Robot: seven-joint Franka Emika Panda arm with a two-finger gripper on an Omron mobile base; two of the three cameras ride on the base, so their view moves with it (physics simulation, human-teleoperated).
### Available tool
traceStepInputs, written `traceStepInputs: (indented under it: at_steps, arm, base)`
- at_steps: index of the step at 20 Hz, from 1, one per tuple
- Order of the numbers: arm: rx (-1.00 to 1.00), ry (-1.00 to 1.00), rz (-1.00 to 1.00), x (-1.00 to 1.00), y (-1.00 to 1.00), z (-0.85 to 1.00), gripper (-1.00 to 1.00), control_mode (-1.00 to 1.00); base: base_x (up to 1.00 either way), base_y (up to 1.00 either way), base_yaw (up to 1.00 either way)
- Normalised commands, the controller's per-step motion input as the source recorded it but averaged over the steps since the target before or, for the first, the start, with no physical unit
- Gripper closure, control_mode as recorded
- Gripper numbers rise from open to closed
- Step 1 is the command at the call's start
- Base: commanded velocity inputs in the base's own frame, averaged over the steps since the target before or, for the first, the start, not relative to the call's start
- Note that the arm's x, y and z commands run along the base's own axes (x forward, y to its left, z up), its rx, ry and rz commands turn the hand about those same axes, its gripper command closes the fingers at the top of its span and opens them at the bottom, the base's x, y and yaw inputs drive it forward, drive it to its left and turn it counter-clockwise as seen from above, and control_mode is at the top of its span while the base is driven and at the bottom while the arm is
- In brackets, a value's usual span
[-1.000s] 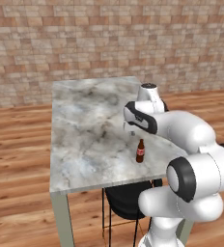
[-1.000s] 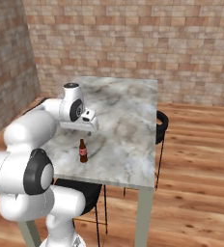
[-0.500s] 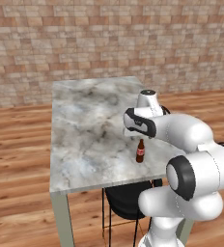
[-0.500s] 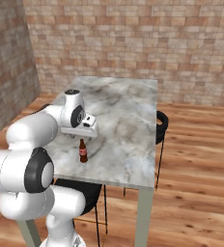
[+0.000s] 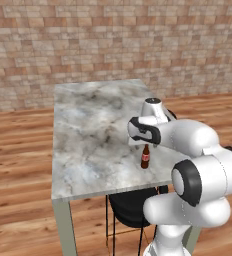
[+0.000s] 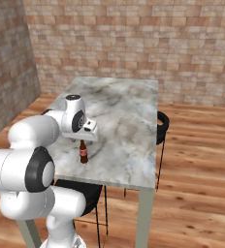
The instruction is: Place the large bottle from the dining counter next to the other large bottle outside the sink, and place the small bottle from the dining counter next to the other small bottle inside the sink.
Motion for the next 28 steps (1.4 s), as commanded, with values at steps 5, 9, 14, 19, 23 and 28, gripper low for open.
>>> traceStepInputs:
  at_steps: [5, 9, 14, 19, 23, 28]
  arm:
    - [0.0, 0.0, 0.0, 0.0, 0.0, -0.17, -1.0, -1.0]
    - [0.0, 0.0, 0.0, 0.0, 0.0, -0.14, -1.0, -1.0]
    - [0.0, 0.0, 0.0, 0.0, 0.0, 0.0, -1.0, -1.0]
    - [0.0, 0.0, 0.0, 0.0, 0.0, 0.0, -1.0, -1.0]
    - [0.0, 0.0, 0.0, 0.0, 0.0, 0.0, -1.0, -1.0]
    - [0.0, 0.0, 0.0, 0.0, 0.0, 0.0, 1.0, -1.0]
  base:
    - [0.0, 0.0, 0.0]
    - [0.0, 0.0, 0.0]
    - [0.0, 0.0, 0.0]
    - [0.0, 0.0, 0.0]
    - [0.0, 0.0, 0.0]
    - [0.0, 0.0, 0.0]
